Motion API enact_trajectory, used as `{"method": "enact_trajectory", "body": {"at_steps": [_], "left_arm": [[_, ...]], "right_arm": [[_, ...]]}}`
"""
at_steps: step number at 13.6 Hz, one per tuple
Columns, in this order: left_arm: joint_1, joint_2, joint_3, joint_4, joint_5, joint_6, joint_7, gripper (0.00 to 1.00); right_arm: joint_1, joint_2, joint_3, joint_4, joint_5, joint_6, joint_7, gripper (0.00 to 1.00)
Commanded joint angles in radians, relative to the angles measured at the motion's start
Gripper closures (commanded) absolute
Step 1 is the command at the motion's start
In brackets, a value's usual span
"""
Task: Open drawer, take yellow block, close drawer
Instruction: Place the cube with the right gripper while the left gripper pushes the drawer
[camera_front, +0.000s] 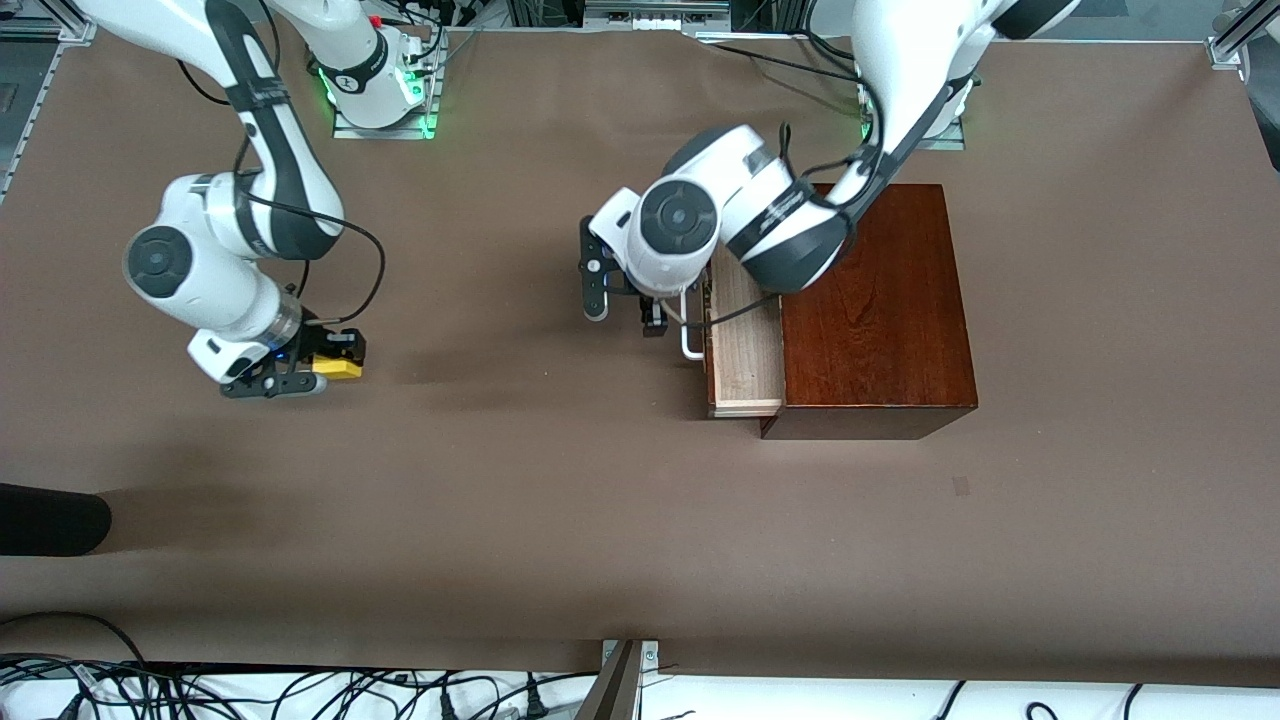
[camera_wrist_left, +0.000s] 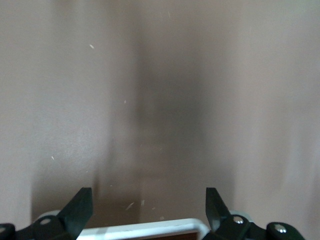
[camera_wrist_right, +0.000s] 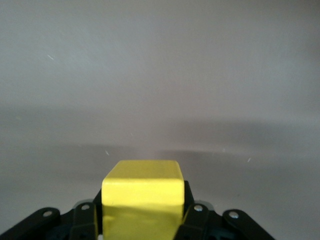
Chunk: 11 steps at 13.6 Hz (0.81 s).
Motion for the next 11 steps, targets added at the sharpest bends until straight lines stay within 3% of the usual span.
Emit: {"method": "enact_trajectory", "body": {"at_steps": [1, 6, 11], "left_arm": [[-0.011, 0.01, 0.005, -0.026, 0.173, -0.018, 0.083, 0.0], [-0.002, 0.005, 0.009, -0.051, 0.377, -0.223, 0.079, 0.0], [0.035, 0.001, 0.025, -0.051, 0.39, -0.297, 0.083, 0.0]], "right_arm": [[0.01, 0.01, -0.005, -0.063, 0.009, 0.053, 0.046, 1.0], [0.01, 0.11, -0.005, -0.101, 0.009, 0.186, 0.046, 1.0], [0.01, 0.152, -0.005, -0.101, 0.009, 0.225, 0.034, 0.99]]}}
